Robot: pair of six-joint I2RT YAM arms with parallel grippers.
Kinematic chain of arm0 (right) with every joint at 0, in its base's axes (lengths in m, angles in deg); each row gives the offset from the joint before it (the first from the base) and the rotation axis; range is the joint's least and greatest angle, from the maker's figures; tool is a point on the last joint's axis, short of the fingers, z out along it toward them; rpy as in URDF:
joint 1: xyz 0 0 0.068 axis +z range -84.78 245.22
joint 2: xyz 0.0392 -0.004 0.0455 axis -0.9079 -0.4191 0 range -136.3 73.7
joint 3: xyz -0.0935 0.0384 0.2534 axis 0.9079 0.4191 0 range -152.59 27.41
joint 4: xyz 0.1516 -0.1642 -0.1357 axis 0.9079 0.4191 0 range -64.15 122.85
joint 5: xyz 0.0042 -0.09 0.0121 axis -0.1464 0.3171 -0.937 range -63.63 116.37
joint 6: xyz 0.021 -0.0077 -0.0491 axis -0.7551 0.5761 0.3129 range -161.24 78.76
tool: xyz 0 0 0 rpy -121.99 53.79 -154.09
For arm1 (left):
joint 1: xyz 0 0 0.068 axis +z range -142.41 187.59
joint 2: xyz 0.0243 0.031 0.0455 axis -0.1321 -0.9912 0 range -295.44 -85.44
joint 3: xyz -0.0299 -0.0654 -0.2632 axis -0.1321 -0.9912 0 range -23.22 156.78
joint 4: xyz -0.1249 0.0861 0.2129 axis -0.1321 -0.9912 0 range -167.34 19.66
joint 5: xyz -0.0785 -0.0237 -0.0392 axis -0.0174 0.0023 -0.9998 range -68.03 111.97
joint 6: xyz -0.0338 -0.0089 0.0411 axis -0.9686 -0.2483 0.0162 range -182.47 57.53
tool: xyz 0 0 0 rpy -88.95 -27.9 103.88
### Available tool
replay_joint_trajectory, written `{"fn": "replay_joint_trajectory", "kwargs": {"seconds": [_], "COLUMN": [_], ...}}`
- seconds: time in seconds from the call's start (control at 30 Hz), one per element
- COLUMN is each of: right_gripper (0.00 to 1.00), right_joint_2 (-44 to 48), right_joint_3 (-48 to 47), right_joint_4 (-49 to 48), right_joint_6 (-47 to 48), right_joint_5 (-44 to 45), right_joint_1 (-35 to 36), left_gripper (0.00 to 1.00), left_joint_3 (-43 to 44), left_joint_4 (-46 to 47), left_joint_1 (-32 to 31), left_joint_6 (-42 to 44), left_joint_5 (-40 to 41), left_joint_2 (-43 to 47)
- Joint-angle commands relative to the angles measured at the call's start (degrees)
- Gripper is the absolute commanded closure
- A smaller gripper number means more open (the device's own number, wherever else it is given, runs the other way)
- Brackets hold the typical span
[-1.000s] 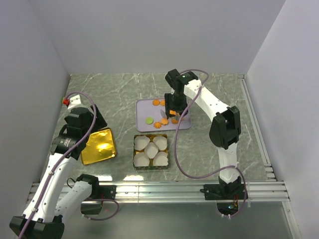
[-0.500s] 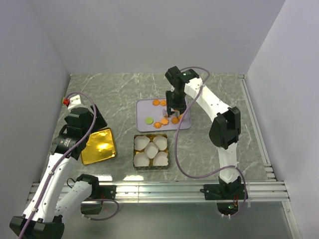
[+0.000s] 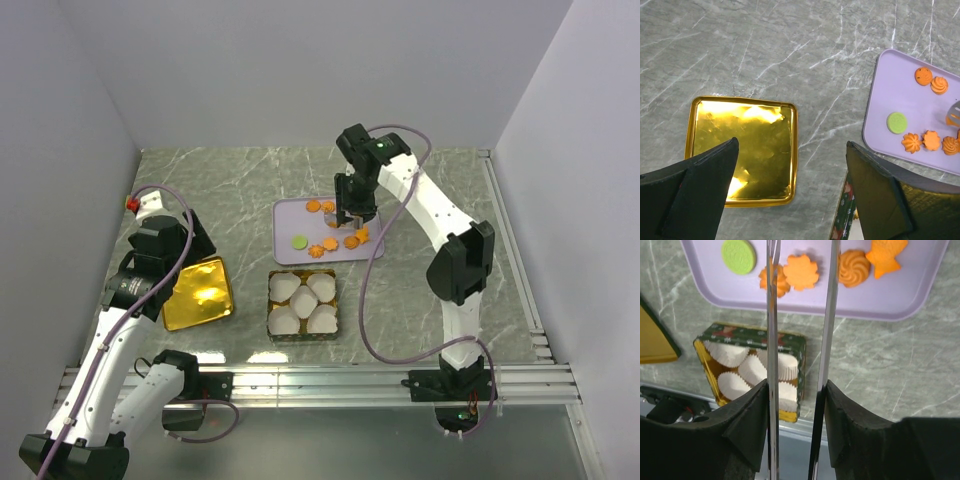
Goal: Pack the cookies
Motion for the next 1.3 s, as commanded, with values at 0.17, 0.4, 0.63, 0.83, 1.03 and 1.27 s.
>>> {"fn": "replay_joint_trajectory", "kwargs": {"seconds": [0.17, 0.4, 0.63, 0.83, 1.03, 1.27], "right_gripper": [0.50, 0.50, 0.50, 0.50, 0.50, 0.50], "right_joint_2": [10.2, 13.7, 16.5, 18.0, 19.1, 19.4], "right_joint_3": [3.5, 5.8, 8.1, 9.4, 12.1, 16.1], "right_joint_4": [-1.0, -1.7, -3.2, -4.8, -6.6, -9.1], "right_joint_6": [-1.1, -1.7, -4.0, -6.3, -7.9, -9.3], "right_joint_5": [-2.2, -4.2, -5.5, -5.8, -5.5, -5.5], "right_joint_1": [0.9, 3.9, 9.9, 15.3, 19.7, 23.1], "left_gripper": [0.03, 0.01, 0.00, 0.01, 0.00, 0.01], "left_joint_3": [-0.1, -0.1, 0.6, 0.2, -0.3, -3.4], "left_joint_4": [1.8, 2.0, 0.8, 1.0, 2.0, 5.9], "left_joint_1": [0.4, 0.4, 0.4, 0.4, 0.3, -0.4], "left_joint_6": [0.5, 0.8, 0.0, -0.3, 0.7, 2.8], "left_joint_5": [-0.8, -1.2, 1.1, 2.5, 2.5, 3.6], "left_joint_2": [0.8, 2.1, 2.2, 5.1, 5.4, 11.2]}}
